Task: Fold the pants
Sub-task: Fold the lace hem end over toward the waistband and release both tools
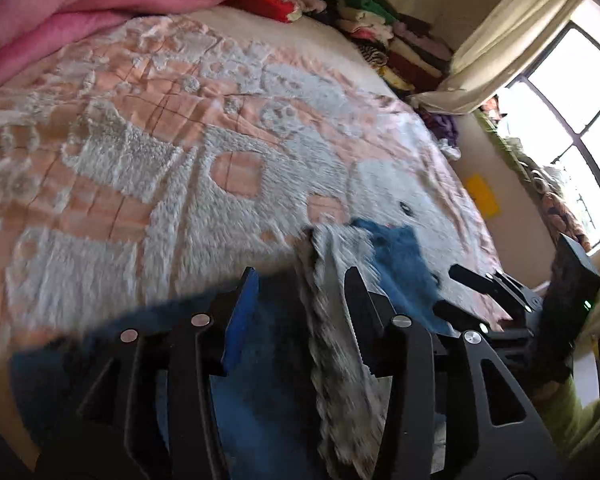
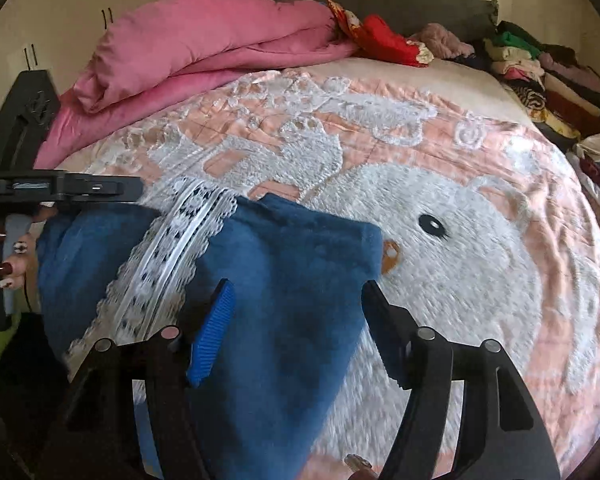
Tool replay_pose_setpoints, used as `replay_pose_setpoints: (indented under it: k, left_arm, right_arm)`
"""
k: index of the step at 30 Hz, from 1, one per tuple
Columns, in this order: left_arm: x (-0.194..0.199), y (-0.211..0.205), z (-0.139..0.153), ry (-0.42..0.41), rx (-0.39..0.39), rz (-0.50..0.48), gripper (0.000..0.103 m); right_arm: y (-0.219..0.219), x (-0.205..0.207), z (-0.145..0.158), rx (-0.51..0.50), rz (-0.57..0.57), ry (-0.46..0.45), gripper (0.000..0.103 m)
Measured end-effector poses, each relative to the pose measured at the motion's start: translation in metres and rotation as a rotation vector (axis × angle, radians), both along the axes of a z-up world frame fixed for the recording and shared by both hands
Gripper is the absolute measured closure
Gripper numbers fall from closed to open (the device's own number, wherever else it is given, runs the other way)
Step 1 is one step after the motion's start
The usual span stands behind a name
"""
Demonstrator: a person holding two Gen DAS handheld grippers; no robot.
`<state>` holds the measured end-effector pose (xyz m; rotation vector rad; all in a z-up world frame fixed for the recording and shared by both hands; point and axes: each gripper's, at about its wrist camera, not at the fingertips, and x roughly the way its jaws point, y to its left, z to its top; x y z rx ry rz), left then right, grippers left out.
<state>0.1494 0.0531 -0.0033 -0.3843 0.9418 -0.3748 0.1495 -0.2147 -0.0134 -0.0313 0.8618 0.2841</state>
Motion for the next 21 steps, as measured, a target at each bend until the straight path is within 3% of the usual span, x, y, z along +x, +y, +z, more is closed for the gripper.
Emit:
replay_pose_setpoints:
  k: [4, 7, 11, 18, 20, 21]
  left_arm:
    - [-0.039, -0.013, 0.004, -0.016, 0.042, -0.075, 0.066]
    - [-0.076, -0.037, 0.002, -0.040, 0.122, -0.191, 0.066]
    - [-0.106, -0.062, 0.000, -0.064, 0.171, -0.332, 0.066]
    - [-0.116, -0.105, -0.009, -0.124, 0.357, -0.445, 0.066]
    - [-0.111, -0.114, -0.023, -0.120, 0.448, -0.463, 0.066]
    - [-0.106, -0.118, -0.028, -0.110, 0.492, -0.458, 0.073]
  right_arm:
    - [-0.006, -0.022, 0.007, 0.053, 0.008, 0.006, 0.038]
    - [-0.002, -0.039, 0.009, 0.033, 0.042, 0.011, 0.038]
    - [0.000, -0.053, 0.006, 0.030, 0.051, 0.029, 0.038]
    - [-0.009, -0.061, 0.001, 0.079, 0.009, 0.056, 0.038]
    - [-0.009, -0.063, 0.002, 0.080, 0.007, 0.056, 0.038]
    - [-0.009, -0.064, 0.002, 0.082, 0.007, 0.056, 0.038]
